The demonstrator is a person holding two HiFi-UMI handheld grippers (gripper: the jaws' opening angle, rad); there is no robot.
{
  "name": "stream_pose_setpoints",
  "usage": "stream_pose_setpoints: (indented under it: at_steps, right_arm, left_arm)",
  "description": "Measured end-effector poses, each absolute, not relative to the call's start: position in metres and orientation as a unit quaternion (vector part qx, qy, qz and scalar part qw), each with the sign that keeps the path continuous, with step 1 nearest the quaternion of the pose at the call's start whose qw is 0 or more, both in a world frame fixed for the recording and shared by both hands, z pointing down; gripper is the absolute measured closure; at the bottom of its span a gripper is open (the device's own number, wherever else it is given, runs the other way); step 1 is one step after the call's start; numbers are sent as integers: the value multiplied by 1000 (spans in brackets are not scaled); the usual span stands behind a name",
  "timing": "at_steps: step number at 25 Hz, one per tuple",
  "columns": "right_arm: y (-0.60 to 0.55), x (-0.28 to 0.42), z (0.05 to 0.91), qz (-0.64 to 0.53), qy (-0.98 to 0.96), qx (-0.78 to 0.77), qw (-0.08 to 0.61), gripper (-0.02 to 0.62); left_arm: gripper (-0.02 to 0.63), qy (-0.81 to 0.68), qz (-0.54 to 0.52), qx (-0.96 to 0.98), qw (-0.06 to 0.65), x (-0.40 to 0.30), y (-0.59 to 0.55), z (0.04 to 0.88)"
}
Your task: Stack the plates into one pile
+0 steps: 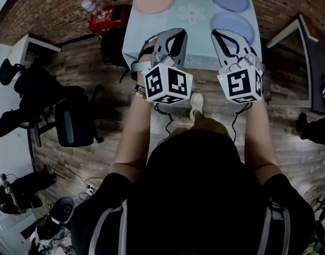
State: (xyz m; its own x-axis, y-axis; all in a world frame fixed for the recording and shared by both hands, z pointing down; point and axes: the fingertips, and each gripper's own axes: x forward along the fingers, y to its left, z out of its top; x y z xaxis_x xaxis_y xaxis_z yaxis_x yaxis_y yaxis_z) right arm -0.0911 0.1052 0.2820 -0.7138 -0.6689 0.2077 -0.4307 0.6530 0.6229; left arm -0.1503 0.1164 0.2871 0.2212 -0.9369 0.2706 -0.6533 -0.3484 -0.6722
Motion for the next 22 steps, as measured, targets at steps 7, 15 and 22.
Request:
stream_pose_setpoints:
  at_steps: [7, 15, 22]
  right_arm:
    - [-13, -98, 282, -276, -891, 297, 202, 561]
    - [-92, -105, 289, -274, -899, 280, 198, 561]
    - [-108, -110, 293, -271, -904, 264, 198, 561]
  left_arm:
    - [583, 537, -342, -743, 205, -155, -1, 291]
    - [583, 543, -344, -740, 196, -152, -80, 297]
    - [583, 542, -346, -741, 193, -150, -104, 297]
